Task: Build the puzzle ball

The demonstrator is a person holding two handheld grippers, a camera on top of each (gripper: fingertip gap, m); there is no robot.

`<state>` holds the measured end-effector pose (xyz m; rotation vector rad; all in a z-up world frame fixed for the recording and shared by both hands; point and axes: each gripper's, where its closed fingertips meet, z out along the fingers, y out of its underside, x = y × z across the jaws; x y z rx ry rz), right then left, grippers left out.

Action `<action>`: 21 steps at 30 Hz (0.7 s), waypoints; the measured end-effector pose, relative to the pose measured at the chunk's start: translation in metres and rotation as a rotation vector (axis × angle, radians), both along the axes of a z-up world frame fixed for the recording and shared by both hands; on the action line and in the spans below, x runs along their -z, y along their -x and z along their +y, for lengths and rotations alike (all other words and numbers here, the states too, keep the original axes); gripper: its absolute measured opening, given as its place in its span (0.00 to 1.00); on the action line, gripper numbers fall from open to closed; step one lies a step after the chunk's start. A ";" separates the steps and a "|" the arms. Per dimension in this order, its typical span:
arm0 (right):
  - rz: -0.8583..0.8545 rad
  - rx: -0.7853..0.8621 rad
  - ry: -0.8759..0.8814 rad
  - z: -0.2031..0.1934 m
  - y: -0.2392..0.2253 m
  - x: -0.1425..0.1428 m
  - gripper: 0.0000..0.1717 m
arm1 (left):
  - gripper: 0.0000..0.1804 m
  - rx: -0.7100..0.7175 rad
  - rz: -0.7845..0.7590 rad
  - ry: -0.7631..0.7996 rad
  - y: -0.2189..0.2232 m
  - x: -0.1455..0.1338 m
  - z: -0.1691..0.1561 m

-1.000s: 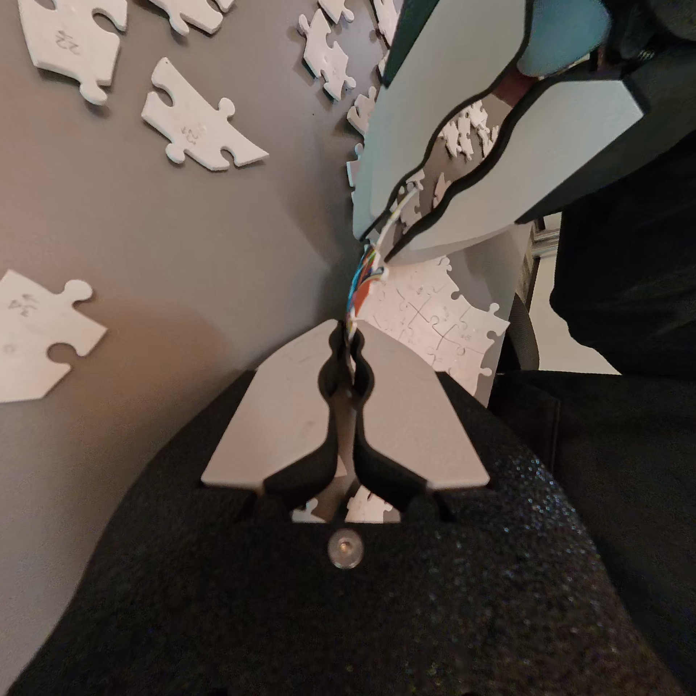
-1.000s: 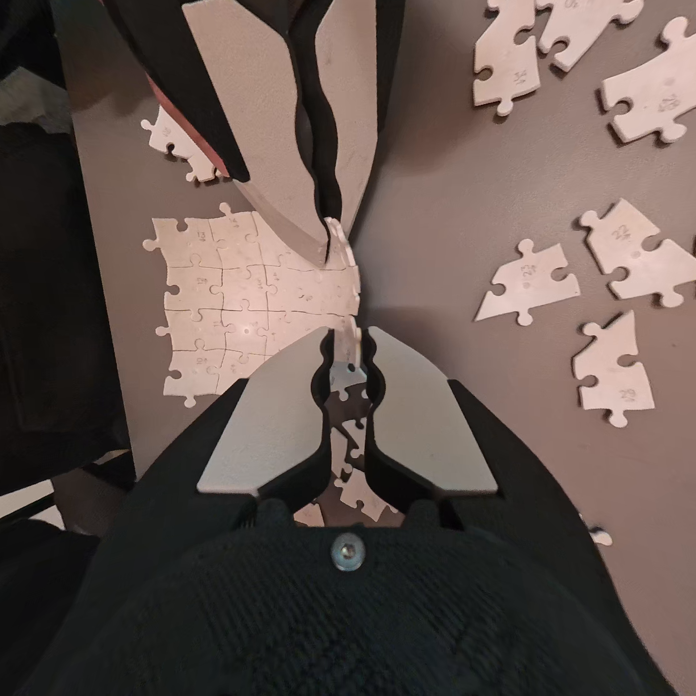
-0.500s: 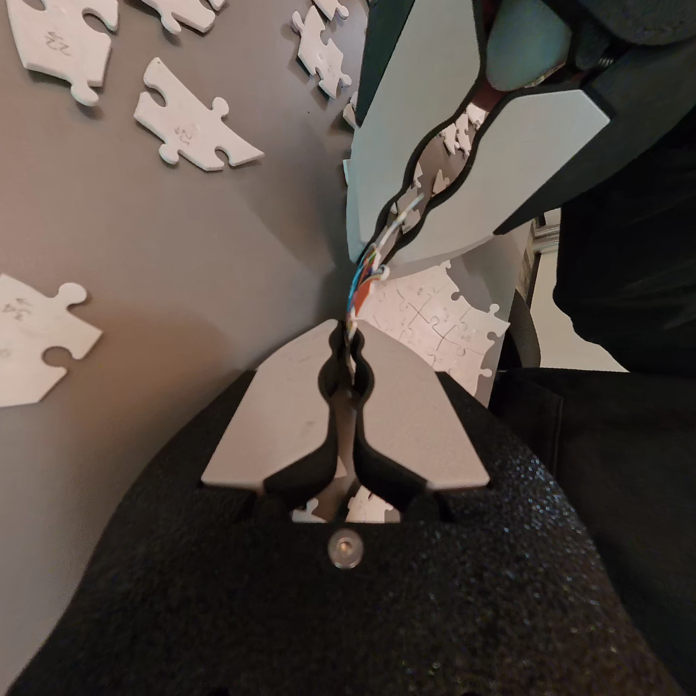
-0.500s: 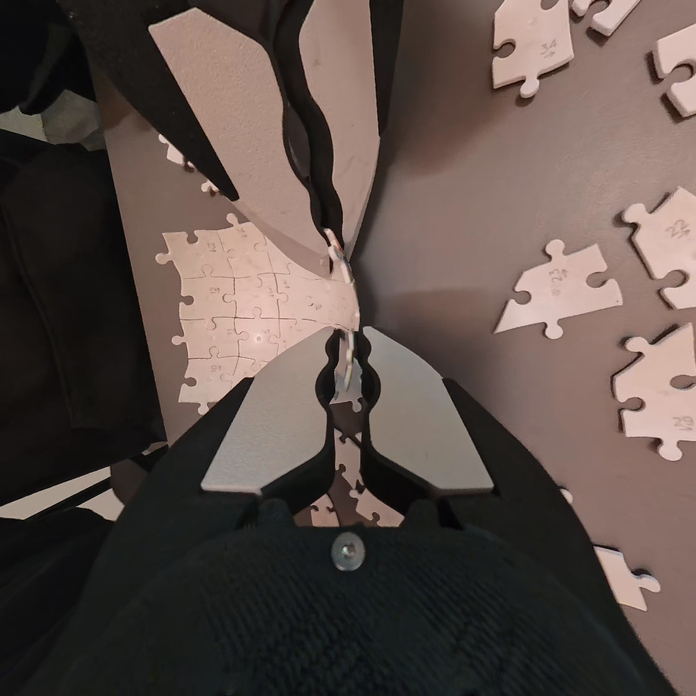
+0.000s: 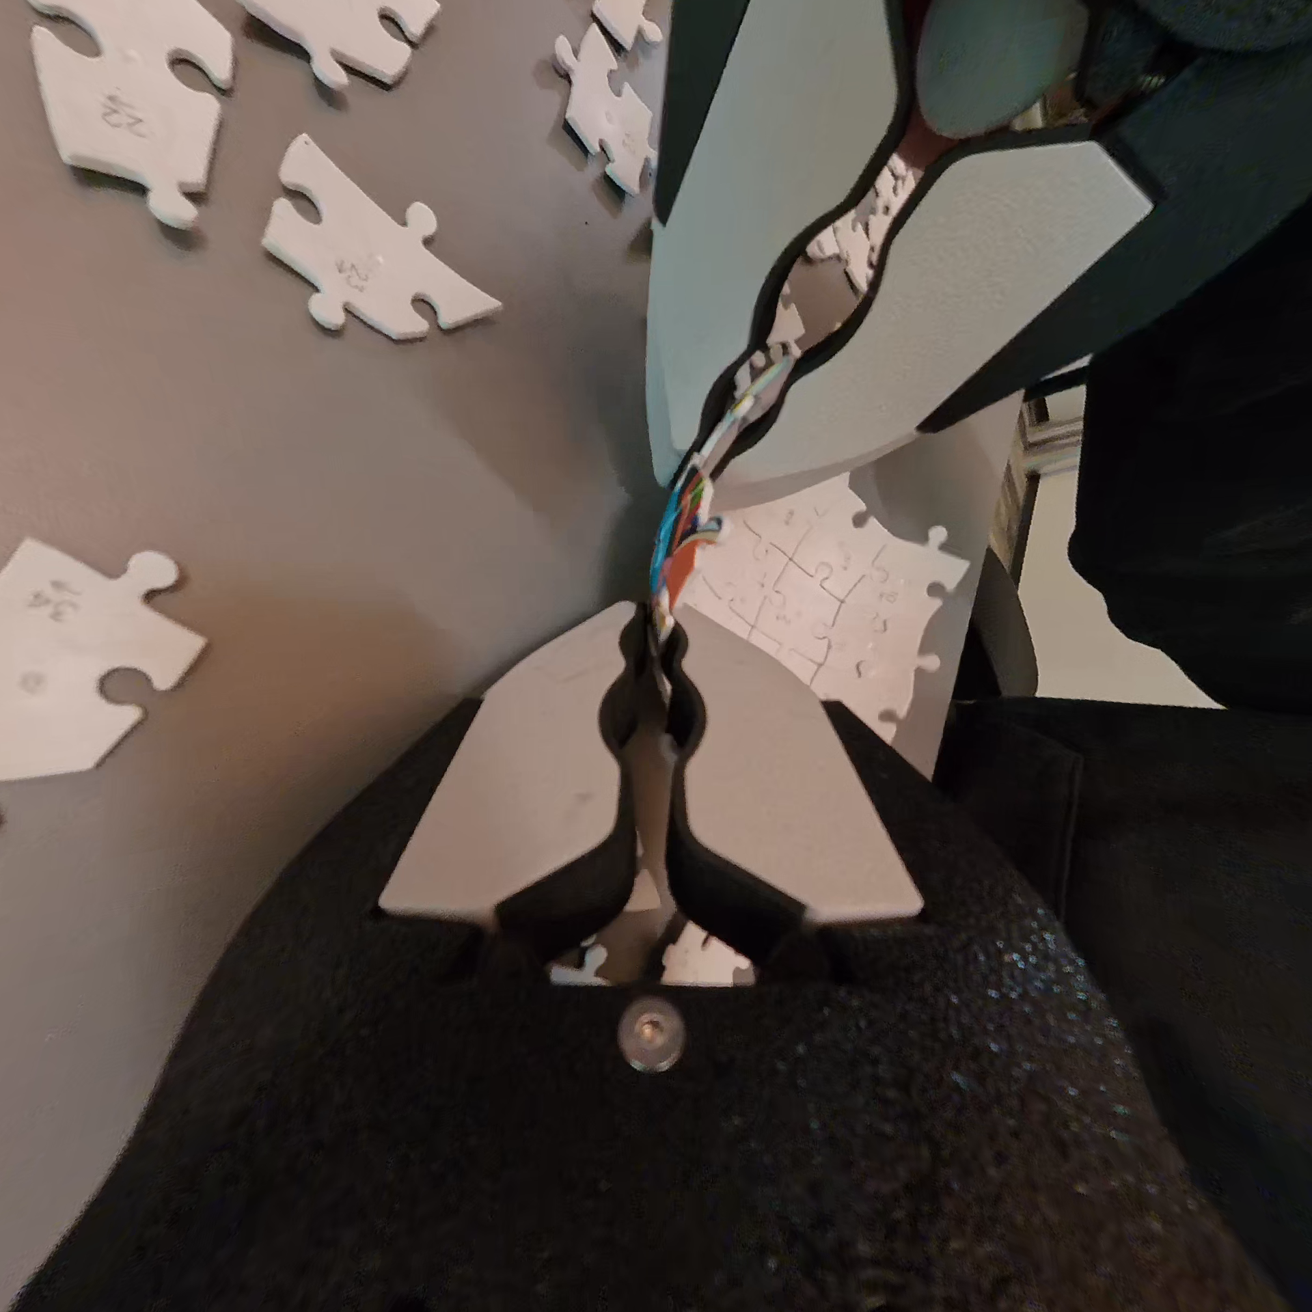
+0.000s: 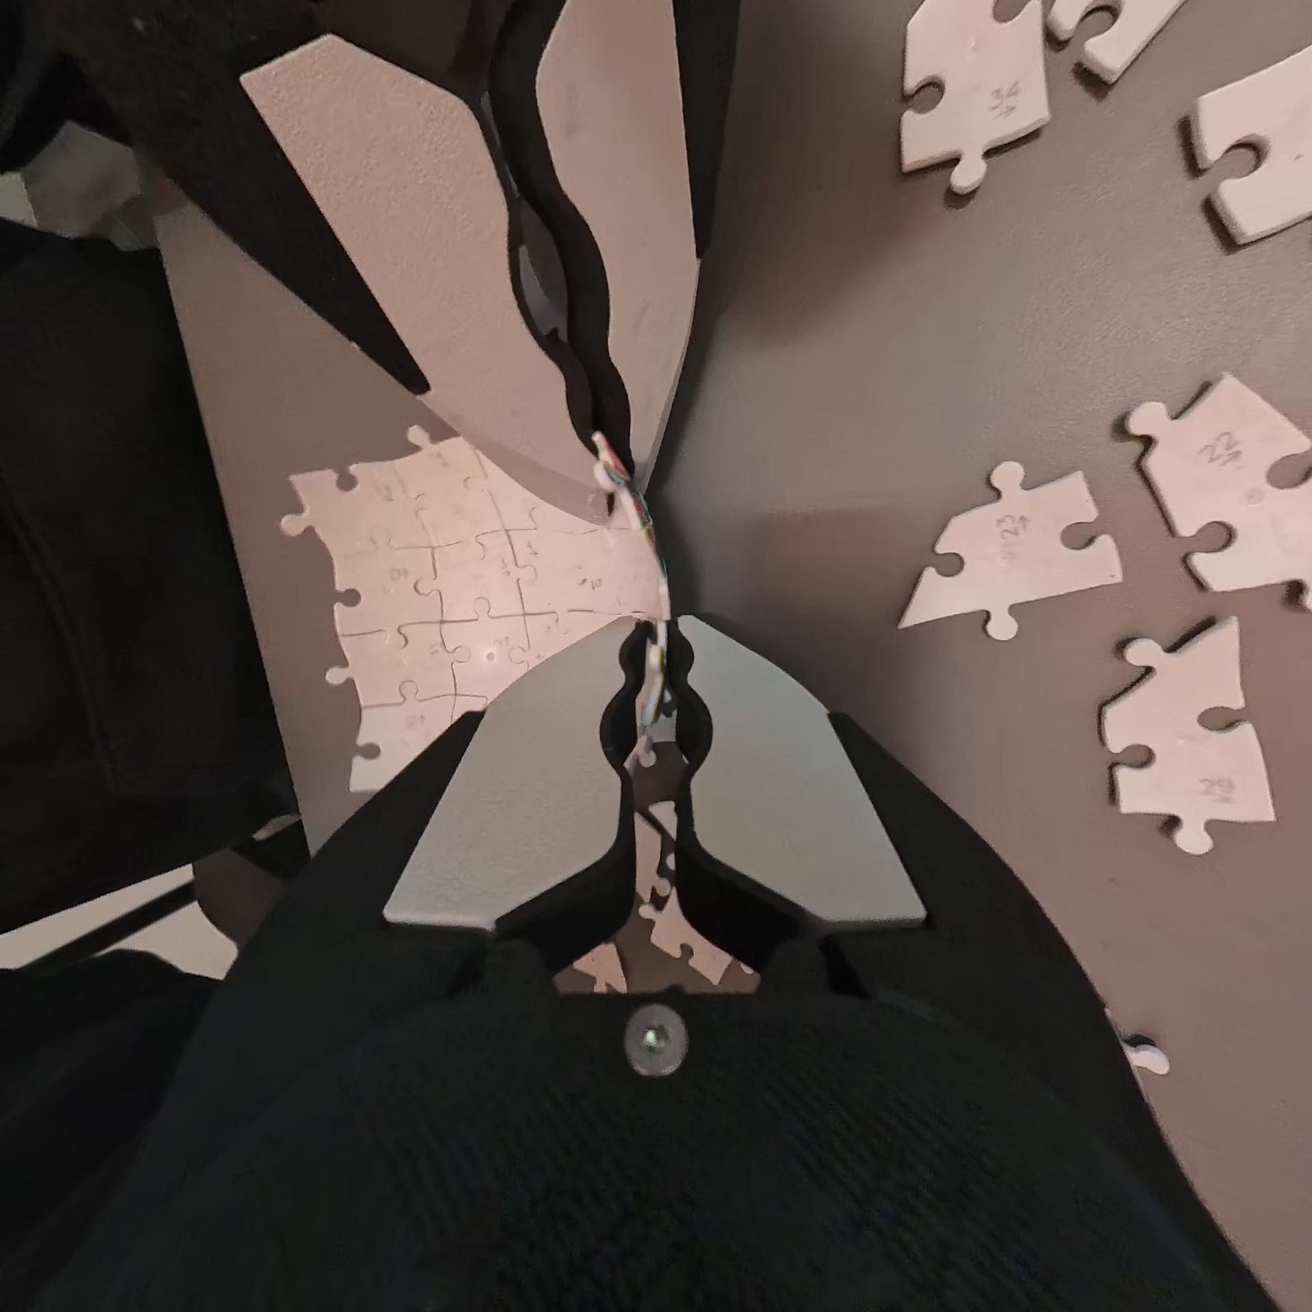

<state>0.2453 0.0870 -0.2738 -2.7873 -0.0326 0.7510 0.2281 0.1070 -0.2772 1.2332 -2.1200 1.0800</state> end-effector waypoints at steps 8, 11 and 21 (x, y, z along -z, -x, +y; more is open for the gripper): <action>0.085 0.051 -0.046 -0.012 0.007 -0.009 0.15 | 0.01 -0.009 -0.003 0.007 -0.001 0.000 0.000; 0.082 0.046 0.001 -0.013 0.011 0.001 0.15 | 0.01 -0.010 -0.002 0.009 -0.001 0.000 0.000; 0.128 0.081 0.015 -0.008 0.011 0.006 0.03 | 0.01 -0.007 -0.005 0.011 0.000 0.000 0.000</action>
